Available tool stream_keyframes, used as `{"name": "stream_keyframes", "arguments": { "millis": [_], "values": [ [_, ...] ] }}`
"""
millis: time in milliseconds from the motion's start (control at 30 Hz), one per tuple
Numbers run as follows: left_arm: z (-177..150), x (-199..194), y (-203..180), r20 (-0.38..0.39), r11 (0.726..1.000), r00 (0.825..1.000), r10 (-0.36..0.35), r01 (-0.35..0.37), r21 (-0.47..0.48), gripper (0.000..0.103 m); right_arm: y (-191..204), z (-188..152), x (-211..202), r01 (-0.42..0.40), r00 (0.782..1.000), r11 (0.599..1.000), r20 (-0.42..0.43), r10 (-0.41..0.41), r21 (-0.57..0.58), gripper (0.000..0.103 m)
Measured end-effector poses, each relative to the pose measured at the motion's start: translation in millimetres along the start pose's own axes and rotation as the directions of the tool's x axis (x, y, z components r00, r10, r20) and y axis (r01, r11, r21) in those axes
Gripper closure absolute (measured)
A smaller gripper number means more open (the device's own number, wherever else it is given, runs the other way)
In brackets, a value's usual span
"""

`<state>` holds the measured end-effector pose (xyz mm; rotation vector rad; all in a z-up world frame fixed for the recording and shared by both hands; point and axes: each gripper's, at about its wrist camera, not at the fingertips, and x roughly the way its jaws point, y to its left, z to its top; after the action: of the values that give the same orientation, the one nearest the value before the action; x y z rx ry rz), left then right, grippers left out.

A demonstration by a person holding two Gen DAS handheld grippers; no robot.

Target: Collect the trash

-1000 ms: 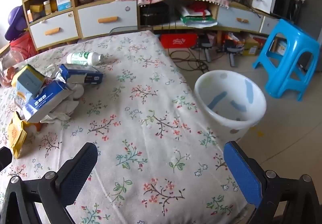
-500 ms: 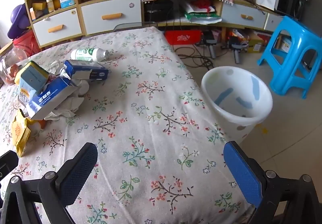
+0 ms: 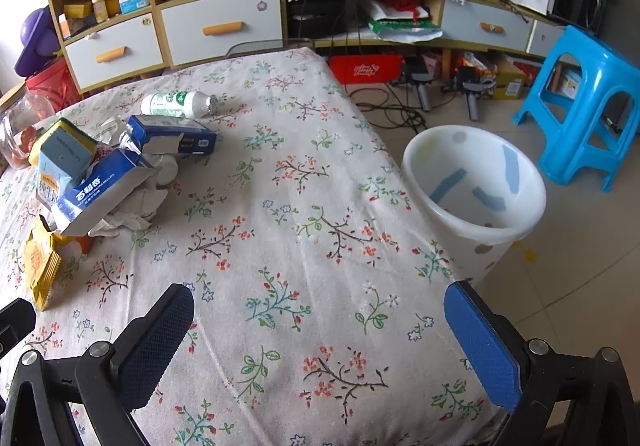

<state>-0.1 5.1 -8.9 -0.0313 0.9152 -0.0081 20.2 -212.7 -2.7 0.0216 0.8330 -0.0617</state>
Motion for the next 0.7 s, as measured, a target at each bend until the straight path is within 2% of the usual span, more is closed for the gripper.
{"name": "stream_keyframes", "arguments": {
  "millis": [700],
  "values": [
    [0.7, -0.9, 2.1, 0.006, 1.0, 1.0, -0.006, 0.006, -0.007, 0.0, -0.5, -2.8, 2.5, 0.0, 1.0, 1.0, -0.007, 0.0, 0.004, 0.0]
  ]
}}
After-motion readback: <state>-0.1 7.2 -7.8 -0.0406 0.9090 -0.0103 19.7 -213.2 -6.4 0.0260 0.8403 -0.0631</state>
